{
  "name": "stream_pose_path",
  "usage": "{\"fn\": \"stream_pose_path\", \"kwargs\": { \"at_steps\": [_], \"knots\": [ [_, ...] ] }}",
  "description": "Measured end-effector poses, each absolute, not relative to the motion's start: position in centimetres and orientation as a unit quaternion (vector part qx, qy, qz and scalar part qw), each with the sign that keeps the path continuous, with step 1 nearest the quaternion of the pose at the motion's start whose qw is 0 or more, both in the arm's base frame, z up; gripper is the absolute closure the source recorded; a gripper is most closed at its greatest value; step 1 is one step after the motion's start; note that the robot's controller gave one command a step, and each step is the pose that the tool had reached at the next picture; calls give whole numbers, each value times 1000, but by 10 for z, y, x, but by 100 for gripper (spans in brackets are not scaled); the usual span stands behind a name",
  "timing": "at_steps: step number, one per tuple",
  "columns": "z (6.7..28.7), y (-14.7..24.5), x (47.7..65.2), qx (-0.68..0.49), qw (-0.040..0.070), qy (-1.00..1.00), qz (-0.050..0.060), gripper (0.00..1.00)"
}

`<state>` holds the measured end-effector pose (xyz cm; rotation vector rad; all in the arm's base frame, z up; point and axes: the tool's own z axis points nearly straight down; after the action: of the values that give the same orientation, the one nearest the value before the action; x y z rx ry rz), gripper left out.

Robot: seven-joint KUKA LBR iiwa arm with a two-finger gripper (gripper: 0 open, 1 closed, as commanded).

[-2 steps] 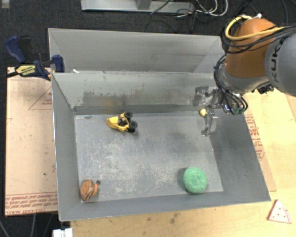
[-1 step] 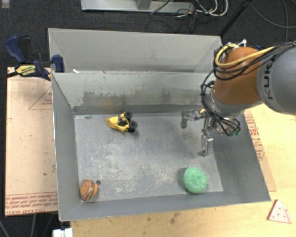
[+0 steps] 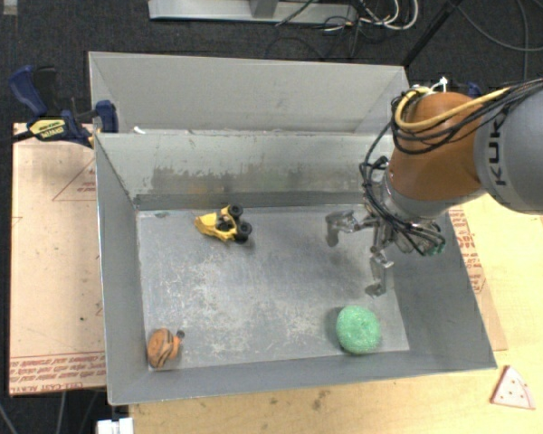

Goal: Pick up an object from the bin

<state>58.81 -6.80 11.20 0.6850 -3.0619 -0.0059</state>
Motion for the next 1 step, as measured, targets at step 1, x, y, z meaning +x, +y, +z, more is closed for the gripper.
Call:
{"fn": "stream_pose_path", "kwargs": {
  "at_steps": [1],
  "knots": [
    [106,-80,540,306,-1,-952,0,0]
  ]
}}
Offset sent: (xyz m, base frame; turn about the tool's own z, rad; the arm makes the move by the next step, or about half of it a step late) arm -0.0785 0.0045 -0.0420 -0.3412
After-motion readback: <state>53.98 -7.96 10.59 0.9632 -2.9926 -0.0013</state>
